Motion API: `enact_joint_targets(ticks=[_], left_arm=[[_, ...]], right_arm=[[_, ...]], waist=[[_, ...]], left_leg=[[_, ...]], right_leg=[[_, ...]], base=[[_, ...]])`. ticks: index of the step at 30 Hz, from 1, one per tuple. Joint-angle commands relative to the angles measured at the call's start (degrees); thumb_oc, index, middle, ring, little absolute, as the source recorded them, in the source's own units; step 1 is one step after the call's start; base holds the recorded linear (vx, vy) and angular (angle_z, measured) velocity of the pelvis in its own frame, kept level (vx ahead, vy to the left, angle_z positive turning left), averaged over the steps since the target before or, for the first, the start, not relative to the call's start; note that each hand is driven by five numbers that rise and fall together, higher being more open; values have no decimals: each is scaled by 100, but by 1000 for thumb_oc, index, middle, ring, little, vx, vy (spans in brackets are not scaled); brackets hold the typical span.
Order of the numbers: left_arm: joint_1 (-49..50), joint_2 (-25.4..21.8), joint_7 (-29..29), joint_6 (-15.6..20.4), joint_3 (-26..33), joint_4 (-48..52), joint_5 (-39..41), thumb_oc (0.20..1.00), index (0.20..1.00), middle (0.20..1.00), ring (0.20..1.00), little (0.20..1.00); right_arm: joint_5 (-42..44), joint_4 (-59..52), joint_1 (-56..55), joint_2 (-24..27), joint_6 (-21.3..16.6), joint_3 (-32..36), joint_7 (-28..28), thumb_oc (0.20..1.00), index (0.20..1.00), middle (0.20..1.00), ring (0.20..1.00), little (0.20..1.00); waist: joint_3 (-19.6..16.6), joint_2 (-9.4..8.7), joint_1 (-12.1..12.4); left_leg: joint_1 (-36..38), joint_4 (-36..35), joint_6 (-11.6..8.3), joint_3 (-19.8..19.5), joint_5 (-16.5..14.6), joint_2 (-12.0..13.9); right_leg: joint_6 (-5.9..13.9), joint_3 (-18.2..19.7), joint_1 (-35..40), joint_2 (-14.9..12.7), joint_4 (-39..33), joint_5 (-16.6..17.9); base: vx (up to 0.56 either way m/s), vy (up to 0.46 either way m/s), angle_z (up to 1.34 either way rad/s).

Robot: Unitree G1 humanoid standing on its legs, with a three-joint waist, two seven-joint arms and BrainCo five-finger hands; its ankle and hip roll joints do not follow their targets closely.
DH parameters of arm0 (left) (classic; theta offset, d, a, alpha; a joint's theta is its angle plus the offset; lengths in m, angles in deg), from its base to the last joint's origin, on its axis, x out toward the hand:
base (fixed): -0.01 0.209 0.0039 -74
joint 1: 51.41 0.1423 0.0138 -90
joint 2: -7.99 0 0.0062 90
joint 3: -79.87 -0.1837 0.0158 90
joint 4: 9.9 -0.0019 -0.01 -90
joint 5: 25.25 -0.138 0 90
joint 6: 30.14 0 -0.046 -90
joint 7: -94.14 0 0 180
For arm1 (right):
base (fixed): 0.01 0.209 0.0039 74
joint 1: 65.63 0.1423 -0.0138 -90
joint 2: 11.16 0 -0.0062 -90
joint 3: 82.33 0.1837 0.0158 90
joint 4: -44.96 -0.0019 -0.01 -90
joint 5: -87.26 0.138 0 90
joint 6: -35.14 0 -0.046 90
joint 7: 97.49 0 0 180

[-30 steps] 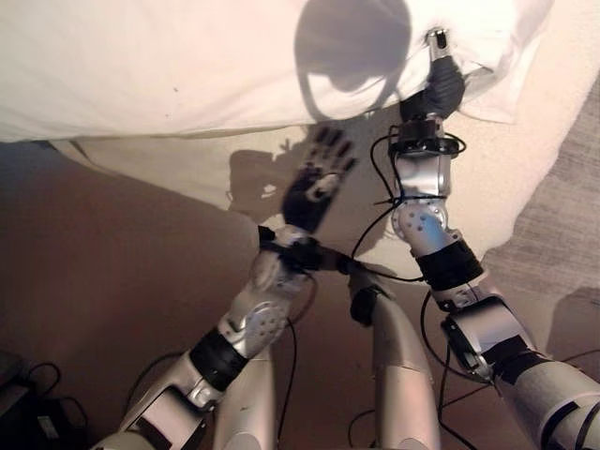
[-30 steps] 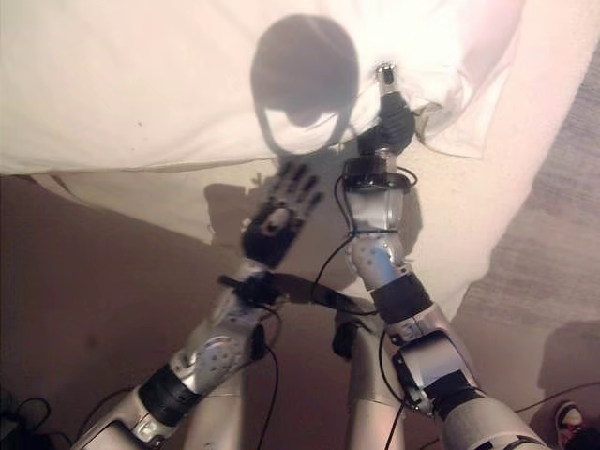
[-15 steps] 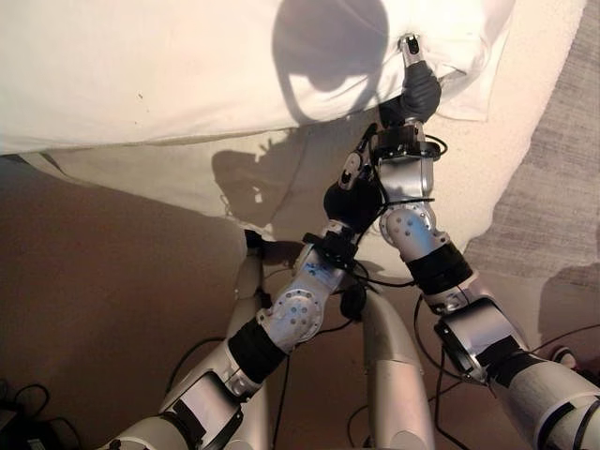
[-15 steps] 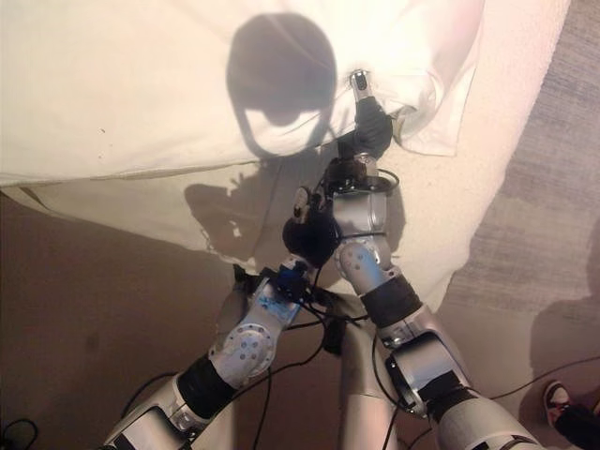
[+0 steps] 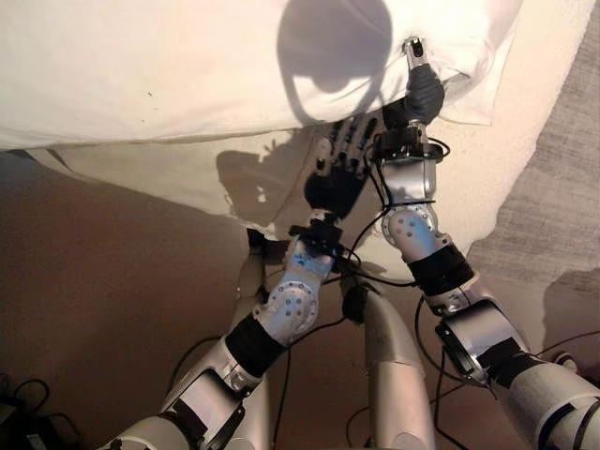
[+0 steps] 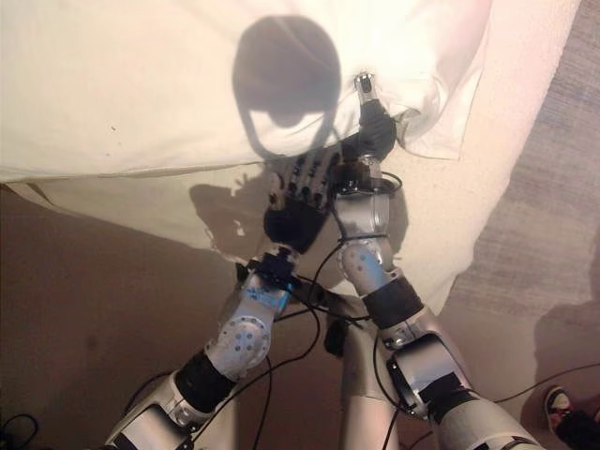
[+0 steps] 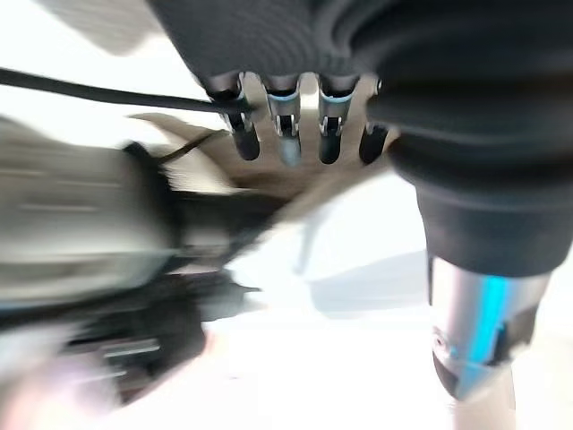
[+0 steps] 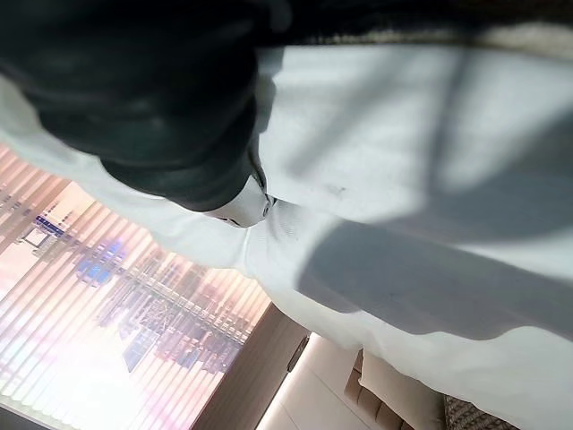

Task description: Make the bed

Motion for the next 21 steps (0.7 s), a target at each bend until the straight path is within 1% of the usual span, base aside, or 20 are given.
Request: enact_joint_targets(ticks=[1, 8, 15, 21], left_arm=[[-420, 81, -38, 430, 356, -2, -179, 1000, 1000, 1000, 1000, 1000], [-648, -86, -261, 625, 822, -316, -229, 1000, 1000, 1000, 1000, 1000], [-912, -245, -446, 756, 1302, -863, -149, 1000, 1000, 1000, 1000, 1000], [-916, -534, -585, 881, 1681, -934, -300, 1000, 1000, 1000, 1000, 1000]], right_arm=[[-116, -667, -363, 33, -300, 102, -358, 200, 200, 200, 200, 200], [-51, -570, -438, 9, -199, 106, -421, 200, 200, 200, 200, 200], [-2, -490, -439, 5, -81, 100, -516, 200, 200, 200, 200, 200], [-23, -507, -530, 70, -53, 132, -543, 200, 200, 200, 200, 200]], waist=[[-102, -169, -63], [-102, -169, -86], [-102, -193, -174], [-102, -184, -189]], left_leg=[[233, 505, -136, 198, -975, -81], [190, 584, -116, 213, -1013, -60], [117, 712, -86, 272, -1076, -30], [95, 773, -80, 270, -1093, -20]], right_leg=[[841, -135, 291, -97, -1096, 1290], [851, -129, 255, -117, -1066, 1304], [832, -68, 165, -100, -1008, 1301], [824, -45, 133, -96, -962, 1285]], base=[[0, 0, 0], [0, 9, 0], [-4, 26, -1], [0, 0, 0]])
